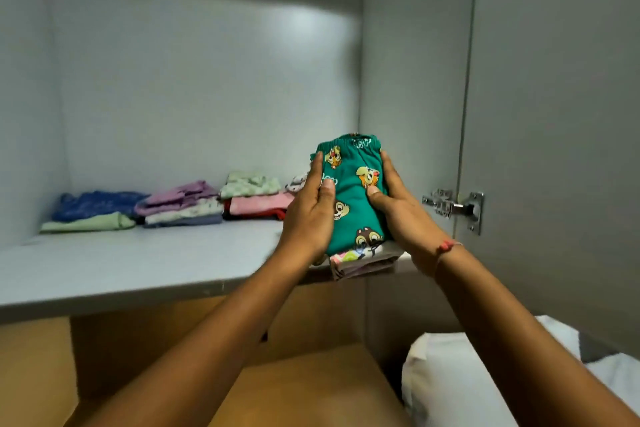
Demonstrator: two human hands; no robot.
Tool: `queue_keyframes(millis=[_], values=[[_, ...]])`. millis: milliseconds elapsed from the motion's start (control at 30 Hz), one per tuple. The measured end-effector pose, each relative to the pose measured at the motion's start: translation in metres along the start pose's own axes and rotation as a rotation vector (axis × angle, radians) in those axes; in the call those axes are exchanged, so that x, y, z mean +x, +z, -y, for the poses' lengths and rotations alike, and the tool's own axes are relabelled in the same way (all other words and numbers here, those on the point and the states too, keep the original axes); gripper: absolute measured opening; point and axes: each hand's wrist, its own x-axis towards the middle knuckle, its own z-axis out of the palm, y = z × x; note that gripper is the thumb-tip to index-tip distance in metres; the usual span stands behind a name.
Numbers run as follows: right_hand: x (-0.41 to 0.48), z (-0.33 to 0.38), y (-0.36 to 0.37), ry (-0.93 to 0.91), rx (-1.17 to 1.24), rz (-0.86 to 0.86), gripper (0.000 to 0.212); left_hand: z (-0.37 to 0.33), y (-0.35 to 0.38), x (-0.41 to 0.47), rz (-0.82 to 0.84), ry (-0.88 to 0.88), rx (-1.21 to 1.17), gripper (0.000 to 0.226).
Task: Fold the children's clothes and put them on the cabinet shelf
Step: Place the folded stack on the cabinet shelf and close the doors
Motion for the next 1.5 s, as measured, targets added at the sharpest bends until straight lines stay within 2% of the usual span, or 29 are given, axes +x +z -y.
queue_keyframes(millis=[133, 233, 367, 467, 533, 567, 633, 700, 733, 800, 900, 967, 1400, 1500], values=[[0.063, -0.014, -0.023, 0.173, -0.072, -0.009, 0.066, 0.021, 0.015, 0.061, 0.067, -0.214, 0.065, 0.047], [0.1, -0.034, -0.04, 0.253, -0.203, -0.022, 0.067, 0.038, 0.029, 0.091, 0.108, -0.296, 0.182, 0.05], [0.126, -0.061, -0.05, 0.366, -0.617, -0.045, 0.066, 0.069, 0.044, 0.108, 0.239, -0.392, 0.245, 0.051], [0.131, -0.068, -0.047, 0.432, -1.04, -0.05, 0.051, 0.08, 0.042, 0.112, 0.298, -0.417, 0.382, 0.039], [0.127, -0.062, -0.042, 0.346, -1.242, -0.131, 0.041, 0.077, 0.035, 0.113, 0.307, -0.404, 0.457, 0.038], [0.127, -0.056, -0.039, 0.246, -1.294, -0.171, 0.041, 0.076, 0.028, 0.114, 0.324, -0.369, 0.541, 0.039], [0.125, -0.045, -0.03, 0.053, -1.305, -0.167, 0.043, 0.077, 0.007, 0.115, 0.385, -0.246, 0.899, 0.045], [0.122, -0.04, -0.023, 0.033, -1.292, -0.031, 0.042, 0.083, -0.016, 0.112, 0.434, -0.127, 1.247, 0.051], [0.12, -0.042, -0.021, 0.081, -1.312, 0.096, 0.04, 0.088, -0.027, 0.11, 0.467, -0.125, 1.312, 0.054], [0.115, -0.053, -0.02, 0.213, -1.352, 0.313, 0.038, 0.101, -0.045, 0.105, 0.556, -0.198, 1.292, 0.061], [0.12, -0.062, -0.026, 0.28, -1.37, 0.383, 0.045, 0.114, -0.056, 0.098, 0.677, -0.375, 1.228, 0.071], [0.129, -0.064, -0.029, 0.308, -1.377, 0.387, 0.047, 0.116, -0.056, 0.097, 0.68, -0.425, 1.2, 0.071], [0.14, -0.082, -0.033, 0.307, -1.332, 0.338, 0.045, 0.111, -0.053, 0.092, 0.648, -0.415, 1.192, 0.067], [0.139, -0.085, -0.037, 0.298, -1.17, 0.218, 0.046, 0.111, -0.054, 0.091, 0.628, -0.424, 1.154, 0.067]])
